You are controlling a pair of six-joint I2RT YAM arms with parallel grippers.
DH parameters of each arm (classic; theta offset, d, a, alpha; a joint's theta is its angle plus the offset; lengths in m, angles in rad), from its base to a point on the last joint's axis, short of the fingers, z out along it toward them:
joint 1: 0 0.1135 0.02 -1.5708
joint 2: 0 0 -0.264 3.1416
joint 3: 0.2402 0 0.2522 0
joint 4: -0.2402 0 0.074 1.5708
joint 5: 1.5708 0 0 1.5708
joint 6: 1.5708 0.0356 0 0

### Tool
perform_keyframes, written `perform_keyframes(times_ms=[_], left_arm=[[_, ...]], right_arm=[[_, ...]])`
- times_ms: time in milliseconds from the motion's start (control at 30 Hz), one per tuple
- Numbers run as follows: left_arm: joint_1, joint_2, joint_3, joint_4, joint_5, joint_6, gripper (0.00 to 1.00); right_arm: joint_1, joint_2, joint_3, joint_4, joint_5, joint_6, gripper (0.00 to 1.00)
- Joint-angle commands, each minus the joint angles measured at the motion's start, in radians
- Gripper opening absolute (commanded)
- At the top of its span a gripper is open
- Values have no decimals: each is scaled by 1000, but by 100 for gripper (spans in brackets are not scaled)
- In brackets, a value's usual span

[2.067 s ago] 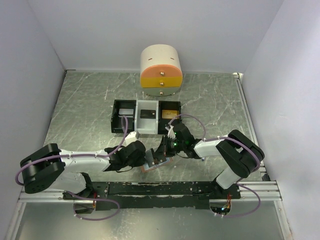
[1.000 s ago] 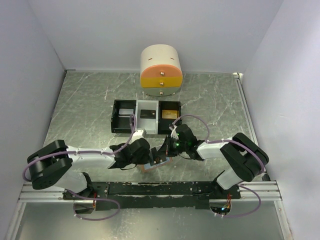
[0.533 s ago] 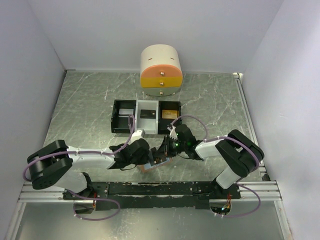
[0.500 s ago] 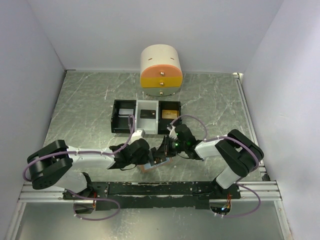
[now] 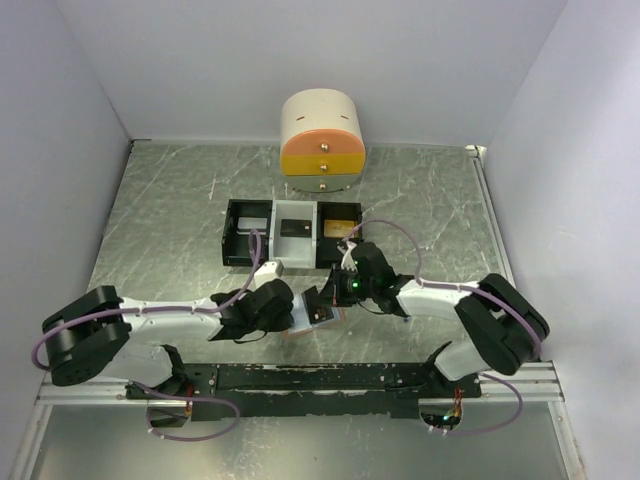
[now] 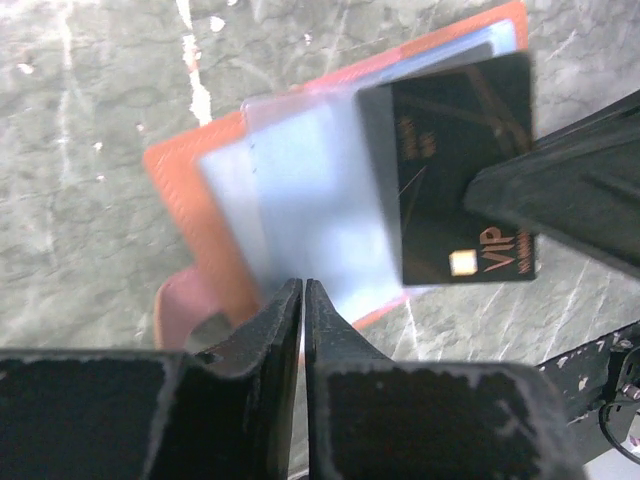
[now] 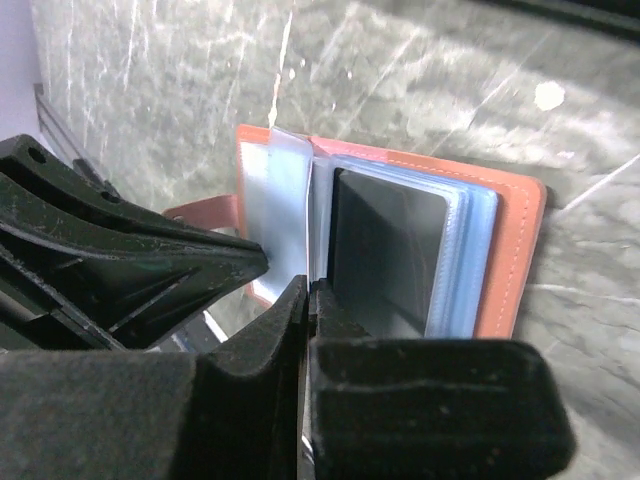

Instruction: Take the credit cards out of the card holder

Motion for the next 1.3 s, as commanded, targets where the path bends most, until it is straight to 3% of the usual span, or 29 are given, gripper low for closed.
perform_keyframes(times_ms=[0, 200, 400, 533, 633, 700, 933, 1167, 1267], left_arm=[[-4, -75, -22, -81, -48, -7, 18], [-4, -147, -13, -106, -71, 13, 22], [-5, -199, 5, -147, -82, 15, 32], [-5, -260, 3, -181, -104, 17, 47], [2, -305, 11, -257, -138, 31, 68], [29, -337, 23, -306, -138, 48, 75], [259, -456, 76, -420, -22, 188, 99], [493, -416, 190, -500, 105, 374, 100], [583, -377, 251, -532, 133, 437, 100]], right_arm=[[-5, -97, 33, -110, 127, -95, 0], [-4, -158, -2, -43, 120, -70, 0], [-3, -204, -3, -15, 133, -100, 0], [5, -271, -2, 9, 156, -188, 0], [17, -313, 7, 25, 179, -283, 0], [29, -336, 14, 35, 213, -356, 0], [68, -303, 106, 20, 313, -645, 0], [76, -194, 264, -39, 340, -896, 0], [76, -96, 383, -144, 321, -996, 0]])
